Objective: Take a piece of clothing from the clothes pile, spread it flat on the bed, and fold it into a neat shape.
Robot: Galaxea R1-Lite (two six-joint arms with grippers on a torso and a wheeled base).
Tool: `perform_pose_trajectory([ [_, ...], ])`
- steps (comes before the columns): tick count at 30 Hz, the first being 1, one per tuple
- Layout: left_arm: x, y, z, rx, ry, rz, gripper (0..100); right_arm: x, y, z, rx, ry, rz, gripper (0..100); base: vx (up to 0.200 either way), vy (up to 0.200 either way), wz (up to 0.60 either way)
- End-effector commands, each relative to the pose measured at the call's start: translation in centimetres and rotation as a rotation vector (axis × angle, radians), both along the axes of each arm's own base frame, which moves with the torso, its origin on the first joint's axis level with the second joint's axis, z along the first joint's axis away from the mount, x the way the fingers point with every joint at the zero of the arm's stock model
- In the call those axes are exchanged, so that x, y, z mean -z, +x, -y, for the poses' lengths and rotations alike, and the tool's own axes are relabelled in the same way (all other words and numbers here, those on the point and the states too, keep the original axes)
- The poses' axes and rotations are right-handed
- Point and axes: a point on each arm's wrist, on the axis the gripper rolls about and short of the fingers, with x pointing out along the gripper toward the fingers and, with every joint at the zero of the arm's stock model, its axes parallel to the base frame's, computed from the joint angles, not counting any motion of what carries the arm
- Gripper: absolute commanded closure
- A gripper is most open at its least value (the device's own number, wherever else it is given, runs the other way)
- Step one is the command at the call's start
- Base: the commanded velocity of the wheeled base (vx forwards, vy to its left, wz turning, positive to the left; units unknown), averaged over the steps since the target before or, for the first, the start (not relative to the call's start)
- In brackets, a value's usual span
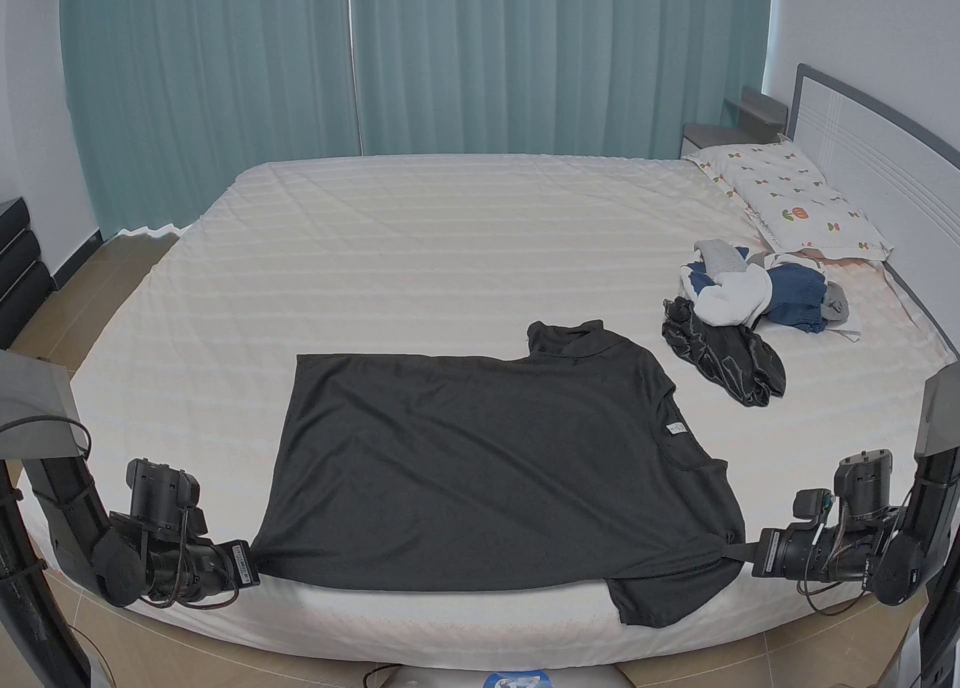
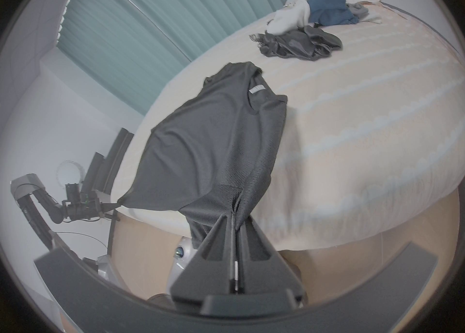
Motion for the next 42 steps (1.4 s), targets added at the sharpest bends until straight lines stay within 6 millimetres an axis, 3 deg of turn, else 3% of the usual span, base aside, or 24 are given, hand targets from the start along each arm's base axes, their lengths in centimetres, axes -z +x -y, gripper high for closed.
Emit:
perform_pose_trajectory([
  [1,-1.6,0.0,-0.1,-0.007,-0.005,0.071,100,-2.1,-0.7,0.5,-0.012,0.045,0.077,100,0.0,0.0,0.0],
  [8,-2.5,-0.6,-0.1,-0.006,-0.005,0.071,100,-2.6,-1.4,0.7,-0.042,0.065,0.056,100,0.0,0.0,0.0],
  [16,-2.4,-0.8,-0.1,0.002,0.004,0.004,100,-0.5,-1.5,1.6,-0.072,-0.022,-0.031,100,0.0,0.0,0.0],
  [25,-1.6,-0.9,0.0,0.019,0.014,-0.075,100,0.0,-2.1,1.6,-0.111,-0.058,-0.077,100,0.0,0.0,0.0],
  [31,0.1,-0.3,-0.1,0.021,0.021,-0.136,100,0.5,-1.7,1.6,-0.092,-0.092,-0.096,100,0.0,0.0,0.0],
  [37,0.3,-0.1,-0.1,0.022,0.023,-0.138,100,0.8,-1.9,1.3,-0.098,-0.154,-0.102,100,0.0,0.0,0.0],
  [42,1.7,0.6,-0.4,0.015,0.026,-0.185,100,2.4,-1.1,1.4,-0.092,-0.155,-0.147,100,0.0,0.0,0.0],
])
